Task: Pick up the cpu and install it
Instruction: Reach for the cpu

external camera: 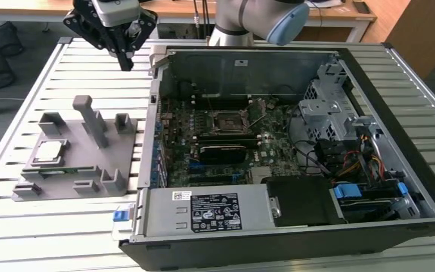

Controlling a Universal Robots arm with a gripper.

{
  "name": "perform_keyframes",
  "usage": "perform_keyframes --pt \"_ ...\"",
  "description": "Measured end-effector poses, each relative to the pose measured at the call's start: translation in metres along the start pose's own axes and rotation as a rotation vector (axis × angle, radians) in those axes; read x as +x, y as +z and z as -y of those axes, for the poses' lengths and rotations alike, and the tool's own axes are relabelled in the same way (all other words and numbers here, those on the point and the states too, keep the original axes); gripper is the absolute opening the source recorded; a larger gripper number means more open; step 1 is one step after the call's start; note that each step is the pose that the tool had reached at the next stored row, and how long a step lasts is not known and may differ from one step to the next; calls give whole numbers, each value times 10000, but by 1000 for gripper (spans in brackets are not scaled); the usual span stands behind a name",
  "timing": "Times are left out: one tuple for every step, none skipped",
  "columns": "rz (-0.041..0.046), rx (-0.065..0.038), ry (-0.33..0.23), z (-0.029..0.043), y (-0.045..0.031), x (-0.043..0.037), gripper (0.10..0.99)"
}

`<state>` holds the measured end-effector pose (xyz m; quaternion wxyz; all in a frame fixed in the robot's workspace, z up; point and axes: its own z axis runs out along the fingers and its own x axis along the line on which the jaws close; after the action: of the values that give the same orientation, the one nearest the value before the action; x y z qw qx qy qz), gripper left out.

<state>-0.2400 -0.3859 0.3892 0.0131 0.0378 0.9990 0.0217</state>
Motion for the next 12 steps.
perform_keyframes --pt "0 0 0 -1 0 15 106" --pt "0 0 -1 -3 0 31 106" --pt "0 0 0 -4 0 47 106" --pt "0 0 1 -5 1 65 106" --pt "0 0 1 -5 1 81 106" --pt "0 -1 1 -5 1 95 106" --pt "0 -1 1 -5 1 108 106" --pt "0 1 1 -5 1 120 106" --pt "0 0 1 -6 2 133 106" --pt "0 0 0 -6 2 147 106" --pt "-1 0 1 -6 2 161 106" --pt "0 -1 0 -7 3 176 106"
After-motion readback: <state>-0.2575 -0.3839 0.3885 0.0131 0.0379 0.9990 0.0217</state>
